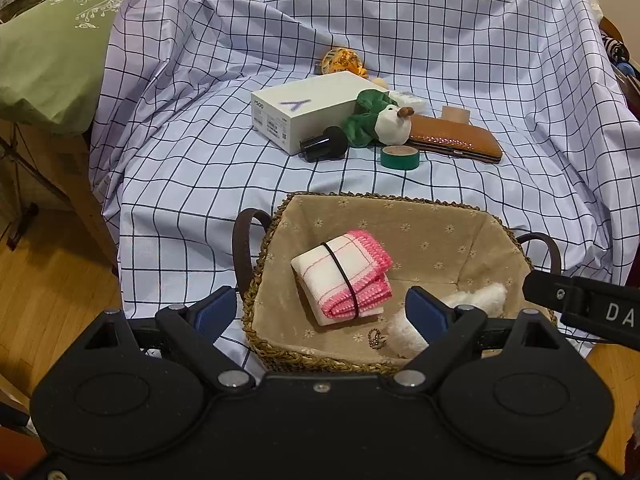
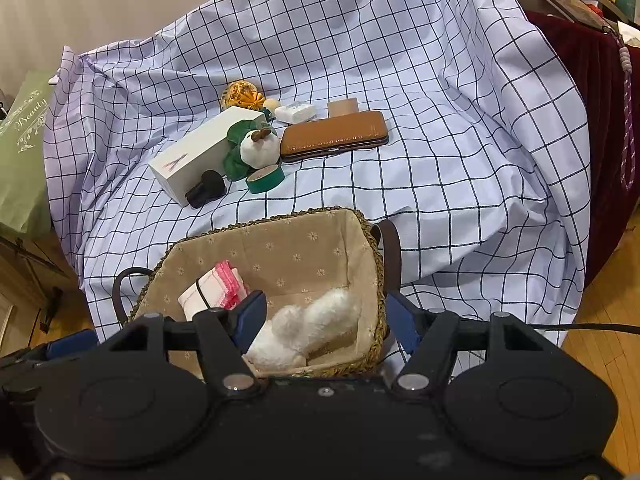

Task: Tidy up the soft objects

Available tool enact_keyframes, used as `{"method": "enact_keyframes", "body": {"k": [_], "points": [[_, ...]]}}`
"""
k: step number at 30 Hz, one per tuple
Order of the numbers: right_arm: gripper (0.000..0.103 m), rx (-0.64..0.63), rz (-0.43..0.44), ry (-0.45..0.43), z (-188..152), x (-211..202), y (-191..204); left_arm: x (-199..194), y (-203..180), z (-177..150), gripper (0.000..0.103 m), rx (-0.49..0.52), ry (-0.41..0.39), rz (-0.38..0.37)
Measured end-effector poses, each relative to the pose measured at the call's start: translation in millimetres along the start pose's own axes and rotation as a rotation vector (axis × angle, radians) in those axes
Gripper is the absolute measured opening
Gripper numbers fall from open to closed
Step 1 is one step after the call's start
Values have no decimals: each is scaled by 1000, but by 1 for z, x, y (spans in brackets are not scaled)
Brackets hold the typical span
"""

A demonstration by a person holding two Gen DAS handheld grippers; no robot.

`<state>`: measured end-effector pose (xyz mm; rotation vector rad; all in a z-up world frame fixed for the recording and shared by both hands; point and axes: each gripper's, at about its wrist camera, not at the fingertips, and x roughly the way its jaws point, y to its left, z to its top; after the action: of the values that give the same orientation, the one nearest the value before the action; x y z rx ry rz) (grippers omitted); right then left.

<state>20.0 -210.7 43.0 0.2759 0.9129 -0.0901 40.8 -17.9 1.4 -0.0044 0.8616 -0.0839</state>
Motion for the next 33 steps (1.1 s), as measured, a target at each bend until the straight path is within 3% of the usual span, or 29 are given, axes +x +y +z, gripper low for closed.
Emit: {"method": "enact_keyframes", "body": {"k": [17,33], "points": [[69,-39,-22,15,0,2,-1,-1,3,0,88,0,2,1],[69,-36,-37,39,11,17,-5,6,-4,13,89,63,28,-12]]}}
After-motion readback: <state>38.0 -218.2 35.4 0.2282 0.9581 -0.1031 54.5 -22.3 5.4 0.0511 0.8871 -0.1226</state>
